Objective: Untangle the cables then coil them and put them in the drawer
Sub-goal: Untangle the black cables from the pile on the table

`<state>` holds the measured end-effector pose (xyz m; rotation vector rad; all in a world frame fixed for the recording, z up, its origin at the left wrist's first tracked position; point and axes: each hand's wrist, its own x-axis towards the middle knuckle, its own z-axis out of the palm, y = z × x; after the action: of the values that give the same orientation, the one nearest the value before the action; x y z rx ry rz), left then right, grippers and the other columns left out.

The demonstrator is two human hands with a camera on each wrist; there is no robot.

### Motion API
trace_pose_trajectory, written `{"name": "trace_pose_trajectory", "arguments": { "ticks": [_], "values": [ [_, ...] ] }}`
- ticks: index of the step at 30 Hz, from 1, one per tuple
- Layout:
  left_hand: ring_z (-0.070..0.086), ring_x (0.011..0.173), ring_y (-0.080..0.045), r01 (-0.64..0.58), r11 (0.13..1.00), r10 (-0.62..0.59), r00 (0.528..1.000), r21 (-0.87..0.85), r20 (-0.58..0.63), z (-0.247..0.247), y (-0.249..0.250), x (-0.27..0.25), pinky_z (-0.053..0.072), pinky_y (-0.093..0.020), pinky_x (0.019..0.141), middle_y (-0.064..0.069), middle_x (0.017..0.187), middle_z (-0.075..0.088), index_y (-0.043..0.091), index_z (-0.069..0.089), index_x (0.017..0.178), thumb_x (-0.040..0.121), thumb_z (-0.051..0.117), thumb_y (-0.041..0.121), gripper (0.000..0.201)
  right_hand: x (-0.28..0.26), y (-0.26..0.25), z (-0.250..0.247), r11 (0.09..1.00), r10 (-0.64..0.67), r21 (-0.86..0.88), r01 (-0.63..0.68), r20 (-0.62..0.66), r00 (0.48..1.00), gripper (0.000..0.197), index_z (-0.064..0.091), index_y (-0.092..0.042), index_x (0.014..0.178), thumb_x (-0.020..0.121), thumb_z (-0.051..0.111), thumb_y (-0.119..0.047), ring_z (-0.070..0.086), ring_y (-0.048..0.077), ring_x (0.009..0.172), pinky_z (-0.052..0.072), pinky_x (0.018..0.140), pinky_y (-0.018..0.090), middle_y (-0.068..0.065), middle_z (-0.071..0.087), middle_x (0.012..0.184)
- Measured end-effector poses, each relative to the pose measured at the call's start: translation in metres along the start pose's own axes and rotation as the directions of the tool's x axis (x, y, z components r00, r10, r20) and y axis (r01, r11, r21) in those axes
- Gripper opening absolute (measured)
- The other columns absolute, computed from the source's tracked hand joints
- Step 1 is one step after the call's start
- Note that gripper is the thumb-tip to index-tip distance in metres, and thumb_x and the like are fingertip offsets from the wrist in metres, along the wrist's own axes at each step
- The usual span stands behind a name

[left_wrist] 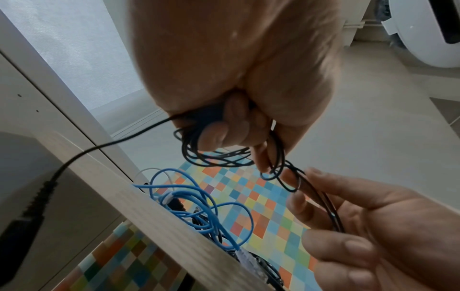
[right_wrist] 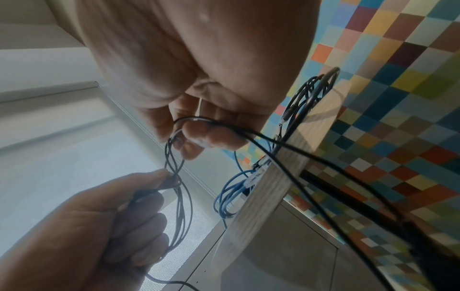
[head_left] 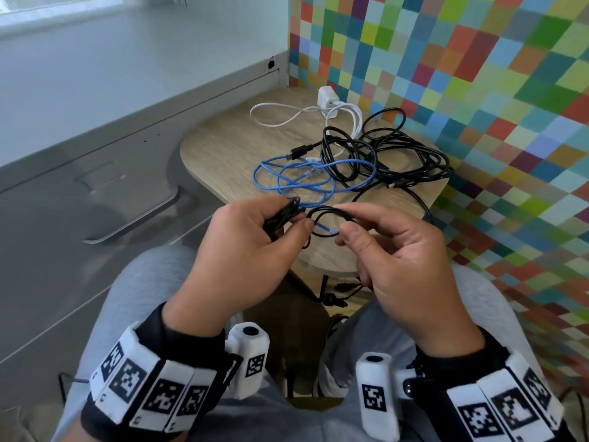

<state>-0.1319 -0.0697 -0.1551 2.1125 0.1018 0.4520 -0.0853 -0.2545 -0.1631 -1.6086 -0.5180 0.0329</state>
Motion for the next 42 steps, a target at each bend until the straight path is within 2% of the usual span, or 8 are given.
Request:
{"name": "trace_pose_trajectory", "arguments": {
  "ticks": [5, 13, 19, 23, 26, 32, 37, 42],
  "values": [
    [0.044, 0.049, -0.004, 0.005, 1.000, -0.005, 1.000, 0.007, -0.009, 0.000, 0.000, 0.000, 0.036, -0.018, 0.048, 0.006, 0.054, 0.053, 0.035, 0.060, 0.065, 0.090, 0.071, 0.026, 0.028, 0.001, 0.004, -0.002, 0.997, 0.063, 0.045, -0.064, 0.020, 0.998, 0.006, 0.075, -0.031, 0.091, 0.090, 0.072, -0.026, 0.043, 0.026, 0.047, 0.038, 0.042, 0.046, -0.006, 0.057, 0.058],
    [0.050, 0.053, -0.021, -0.021, 1.000, 0.020, 0.999, -0.016, -0.050, 0.007, 0.004, -0.002, 0.042, -0.036, 0.050, -0.004, 0.061, 0.058, 0.026, 0.066, 0.075, 0.090, 0.072, 0.030, 0.017, 0.001, 0.004, -0.003, 0.916, 0.117, 0.346, -0.201, 0.250, 0.961, 0.026, 0.062, -0.022, 0.083, 0.083, 0.081, -0.040, 0.042, 0.025, 0.048, 0.040, 0.046, 0.028, 0.047, 0.042, 0.083],
    [0.037, 0.043, -0.005, 0.040, 0.995, -0.046, 0.997, -0.095, -0.067, 0.010, 0.007, -0.003, 0.036, -0.020, 0.047, 0.010, 0.047, 0.045, 0.032, 0.069, 0.077, 0.083, 0.074, 0.020, 0.014, 0.002, 0.002, -0.004, 0.879, 0.154, 0.397, -0.264, 0.289, 0.945, 0.016, 0.061, -0.022, 0.081, 0.096, 0.067, -0.022, 0.043, 0.021, 0.038, 0.034, 0.037, 0.026, 0.028, 0.063, 0.091],
    [0.037, 0.045, -0.003, 0.040, 0.992, -0.045, 0.998, -0.116, -0.037, 0.007, 0.007, -0.002, 0.036, -0.017, 0.047, 0.012, 0.049, 0.043, 0.033, 0.071, 0.079, 0.078, 0.074, 0.009, 0.024, -0.001, 0.004, -0.004, 0.944, 0.201, 0.208, -0.258, 0.260, 0.945, 0.013, 0.060, -0.023, 0.086, 0.092, 0.070, -0.029, 0.037, 0.025, 0.033, 0.031, 0.038, 0.025, 0.033, 0.052, 0.058],
    [0.038, 0.046, -0.003, 0.010, 0.991, -0.016, 0.999, -0.133, -0.039, 0.002, 0.005, 0.000, 0.034, -0.016, 0.049, 0.012, 0.049, 0.043, 0.027, 0.071, 0.075, 0.082, 0.082, 0.017, 0.017, 0.000, 0.003, -0.004, 0.952, 0.204, 0.176, -0.249, 0.240, 0.949, 0.015, 0.061, -0.025, 0.082, 0.090, 0.071, -0.033, 0.043, 0.028, 0.037, 0.034, 0.040, 0.027, 0.043, 0.057, 0.081],
    [0.043, 0.057, -0.010, 0.119, 0.955, -0.164, 0.975, -0.272, -0.151, 0.004, -0.008, 0.007, 0.038, -0.032, 0.057, 0.007, 0.059, 0.050, 0.017, 0.066, 0.076, 0.088, 0.073, 0.033, 0.021, 0.001, -0.001, -0.007, 0.888, 0.212, 0.335, -0.314, 0.306, 0.928, 0.014, 0.059, -0.021, 0.080, 0.094, 0.059, -0.018, 0.051, 0.020, 0.040, 0.037, 0.040, 0.024, 0.014, 0.070, 0.093],
    [0.032, 0.050, -0.010, 0.164, 0.957, -0.180, 0.982, -0.240, -0.048, 0.002, -0.003, 0.004, 0.032, -0.023, 0.051, 0.009, 0.052, 0.037, 0.023, 0.077, 0.084, 0.083, 0.074, 0.004, 0.020, 0.000, 0.000, -0.006, 0.922, 0.204, 0.262, -0.285, 0.296, 0.933, 0.011, 0.057, -0.019, 0.084, 0.095, 0.059, -0.018, 0.051, 0.020, 0.041, 0.037, 0.043, 0.028, 0.010, 0.073, 0.103],
    [0.036, 0.048, -0.008, 0.157, 0.954, -0.163, 0.987, -0.254, 0.000, -0.001, -0.002, 0.005, 0.037, -0.028, 0.055, 0.010, 0.049, 0.038, 0.015, 0.073, 0.075, 0.082, 0.084, 0.013, 0.013, 0.000, 0.003, -0.009, 0.952, 0.213, 0.157, -0.262, 0.273, 0.938, 0.014, 0.054, -0.012, 0.089, 0.093, 0.064, -0.022, 0.048, 0.025, 0.042, 0.037, 0.042, 0.034, 0.020, 0.070, 0.097]
  ]
}}
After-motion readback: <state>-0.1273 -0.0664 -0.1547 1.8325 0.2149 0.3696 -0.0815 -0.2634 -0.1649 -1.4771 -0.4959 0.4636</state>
